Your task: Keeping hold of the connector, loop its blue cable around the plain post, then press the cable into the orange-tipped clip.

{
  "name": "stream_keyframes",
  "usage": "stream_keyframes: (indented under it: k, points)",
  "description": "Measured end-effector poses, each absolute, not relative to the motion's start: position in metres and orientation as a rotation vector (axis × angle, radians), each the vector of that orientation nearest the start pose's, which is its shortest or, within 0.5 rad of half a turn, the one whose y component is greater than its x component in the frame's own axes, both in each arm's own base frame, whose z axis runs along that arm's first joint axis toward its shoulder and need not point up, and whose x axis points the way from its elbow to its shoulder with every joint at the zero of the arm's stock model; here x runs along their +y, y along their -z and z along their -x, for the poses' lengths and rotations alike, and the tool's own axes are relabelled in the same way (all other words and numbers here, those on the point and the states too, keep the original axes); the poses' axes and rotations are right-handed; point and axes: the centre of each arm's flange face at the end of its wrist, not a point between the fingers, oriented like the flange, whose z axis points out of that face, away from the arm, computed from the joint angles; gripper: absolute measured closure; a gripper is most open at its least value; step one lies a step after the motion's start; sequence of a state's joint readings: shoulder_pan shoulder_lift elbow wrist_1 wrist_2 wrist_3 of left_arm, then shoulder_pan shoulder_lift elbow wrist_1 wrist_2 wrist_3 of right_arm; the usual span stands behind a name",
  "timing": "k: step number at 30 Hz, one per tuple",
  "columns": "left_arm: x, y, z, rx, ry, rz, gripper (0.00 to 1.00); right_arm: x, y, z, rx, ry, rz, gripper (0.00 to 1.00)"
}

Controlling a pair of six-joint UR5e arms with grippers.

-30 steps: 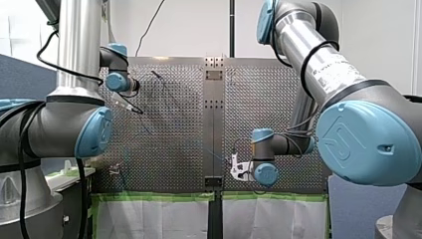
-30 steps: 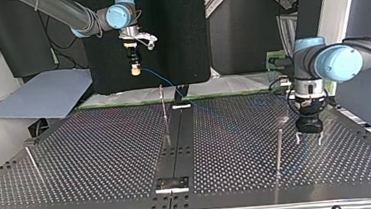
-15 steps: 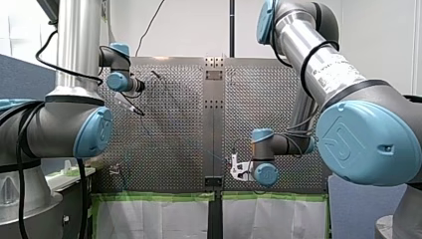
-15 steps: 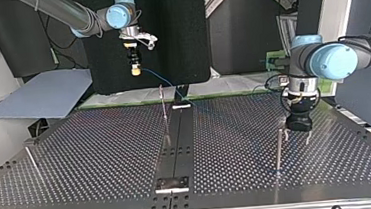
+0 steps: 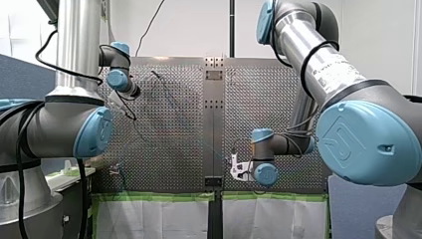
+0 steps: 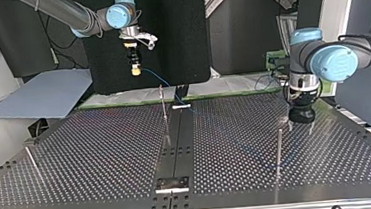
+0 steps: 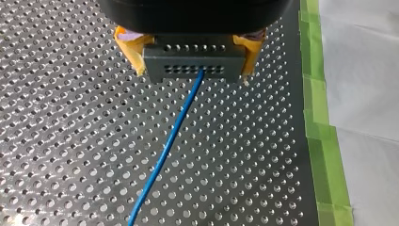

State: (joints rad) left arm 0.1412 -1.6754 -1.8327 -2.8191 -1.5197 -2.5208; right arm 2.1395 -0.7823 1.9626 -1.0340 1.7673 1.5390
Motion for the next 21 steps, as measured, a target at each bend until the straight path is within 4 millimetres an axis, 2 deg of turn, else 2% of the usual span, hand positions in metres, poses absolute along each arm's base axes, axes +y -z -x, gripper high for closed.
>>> stream_keyframes:
  k: [6,16,21]
  points:
    - [-0.062,-0.333,-0.513,1.487,0.553,0.847,0.02,-0.387,0.013,-0.383,-1.039,-1.347,-1.621,1.0]
    - [-0.059,-0.3,-0.52,1.616,0.369,0.88,0.02,-0.387,0.014,-0.384,-1.036,-1.352,-1.625,1.0]
    - [-0.06,-0.299,-0.522,1.649,0.301,0.873,0.02,-0.386,0.014,-0.385,-1.033,-1.356,-1.628,1.0]
